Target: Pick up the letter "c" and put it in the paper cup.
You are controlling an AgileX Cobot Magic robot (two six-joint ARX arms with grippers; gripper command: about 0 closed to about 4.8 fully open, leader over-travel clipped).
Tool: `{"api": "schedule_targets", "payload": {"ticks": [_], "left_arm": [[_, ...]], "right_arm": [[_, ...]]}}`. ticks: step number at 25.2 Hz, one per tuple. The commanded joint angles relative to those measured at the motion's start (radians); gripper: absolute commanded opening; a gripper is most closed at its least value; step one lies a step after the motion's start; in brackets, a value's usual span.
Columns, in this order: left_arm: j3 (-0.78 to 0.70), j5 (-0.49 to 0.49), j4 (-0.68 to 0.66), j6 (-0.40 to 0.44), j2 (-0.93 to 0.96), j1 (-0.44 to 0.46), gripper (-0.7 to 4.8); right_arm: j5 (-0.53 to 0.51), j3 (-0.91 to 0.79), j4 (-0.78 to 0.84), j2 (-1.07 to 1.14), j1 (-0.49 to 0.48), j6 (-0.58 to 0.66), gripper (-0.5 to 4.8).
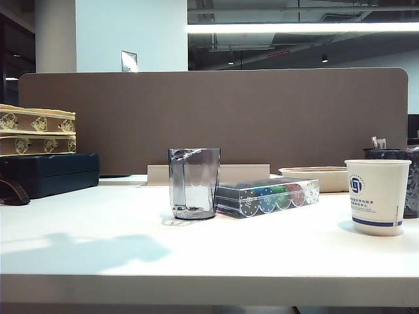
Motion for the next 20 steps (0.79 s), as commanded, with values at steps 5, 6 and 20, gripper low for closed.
{"api": "schedule_targets", "payload": {"ticks": [5, 6, 20], "left_arm": [[-0.197, -0.085, 0.013, -0.067, -0.253, -0.001, 0.16], [-0.213, -0.088, 0.013, -0.071, -0.275, -0.001, 0.16], [-0.475, -0.192, -0.09, -0.159, -0.584, 0.0, 0.16]], "right_arm": [[-0.052, 0.004, -0.06, 0.0, 0.0, 0.068, 0.08], [-0.056, 0.004, -0.066, 0.0, 0.0, 0.075, 0.08], [-0.116, 0.002, -0.129, 0.003, 0.0, 0.148, 0.08]]}}
